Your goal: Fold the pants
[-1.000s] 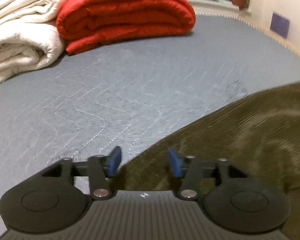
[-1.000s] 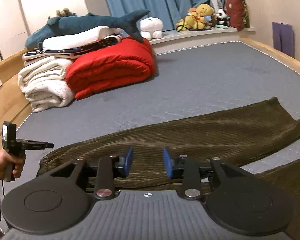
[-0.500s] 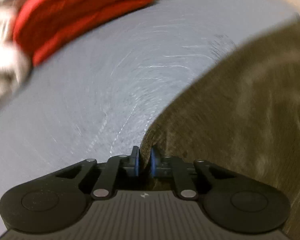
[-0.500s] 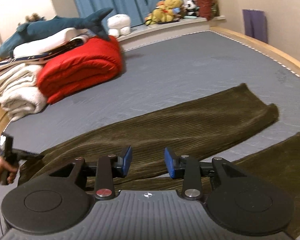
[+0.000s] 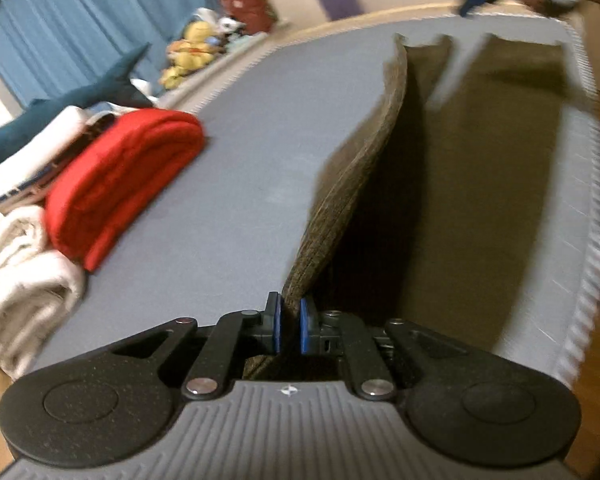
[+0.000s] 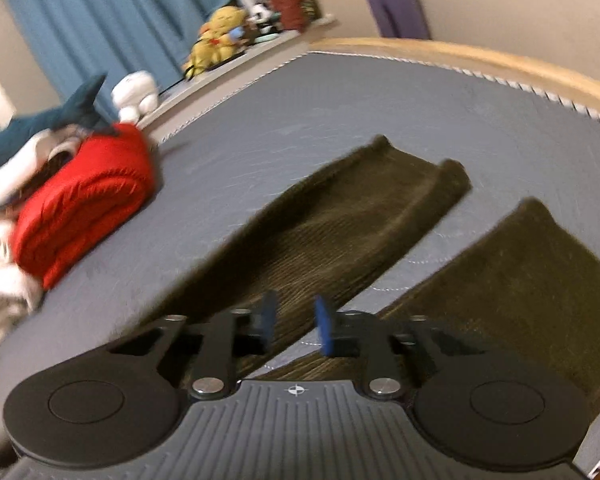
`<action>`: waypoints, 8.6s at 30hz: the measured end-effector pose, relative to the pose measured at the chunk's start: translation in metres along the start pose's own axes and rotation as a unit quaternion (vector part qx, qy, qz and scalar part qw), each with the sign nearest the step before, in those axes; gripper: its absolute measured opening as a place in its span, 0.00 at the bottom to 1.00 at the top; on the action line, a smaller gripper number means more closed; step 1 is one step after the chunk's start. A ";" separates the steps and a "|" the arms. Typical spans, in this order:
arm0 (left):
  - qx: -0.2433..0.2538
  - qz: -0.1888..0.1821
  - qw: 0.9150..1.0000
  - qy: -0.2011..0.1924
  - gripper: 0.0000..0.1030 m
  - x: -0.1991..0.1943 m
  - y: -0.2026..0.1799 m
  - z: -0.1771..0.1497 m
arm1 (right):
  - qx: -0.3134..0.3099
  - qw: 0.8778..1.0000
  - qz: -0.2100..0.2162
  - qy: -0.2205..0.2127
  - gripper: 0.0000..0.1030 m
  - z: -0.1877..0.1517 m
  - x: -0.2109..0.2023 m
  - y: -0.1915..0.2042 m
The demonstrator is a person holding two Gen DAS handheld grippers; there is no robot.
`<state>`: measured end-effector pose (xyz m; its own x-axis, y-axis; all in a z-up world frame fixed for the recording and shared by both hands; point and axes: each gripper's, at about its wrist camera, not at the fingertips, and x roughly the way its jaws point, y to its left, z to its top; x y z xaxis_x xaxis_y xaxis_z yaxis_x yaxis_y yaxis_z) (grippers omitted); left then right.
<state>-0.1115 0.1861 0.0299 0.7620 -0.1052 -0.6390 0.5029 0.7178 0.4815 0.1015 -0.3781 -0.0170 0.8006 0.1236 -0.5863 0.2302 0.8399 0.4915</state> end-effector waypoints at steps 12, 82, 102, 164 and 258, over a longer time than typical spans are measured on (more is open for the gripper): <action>-0.110 -0.041 0.992 -0.035 0.26 -0.040 0.007 -0.013 | 0.165 0.986 -0.009 -0.037 0.16 0.003 0.006 -0.081; -0.052 -0.195 0.978 0.049 0.42 0.124 -0.131 0.056 | 0.233 0.959 -0.154 -0.040 0.41 -0.010 -0.008 -0.226; 0.088 -0.242 0.964 0.062 0.13 0.086 -0.124 0.036 | 0.174 0.972 -0.149 -0.058 0.04 0.020 -0.048 -0.258; 0.065 -0.236 0.967 0.076 0.18 0.096 -0.108 0.028 | 0.180 0.949 -0.256 -0.032 0.08 0.027 -0.056 -0.267; -0.298 -0.036 0.953 0.042 0.54 0.100 0.048 0.045 | -0.544 0.809 0.206 0.084 0.21 -0.280 -0.047 0.180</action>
<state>0.0070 0.1788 0.0162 0.6864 -0.1323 -0.7151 0.2127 0.9768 0.0235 -0.0492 -0.0847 -0.0808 0.5781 0.5048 -0.6411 -0.7330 0.6665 -0.1361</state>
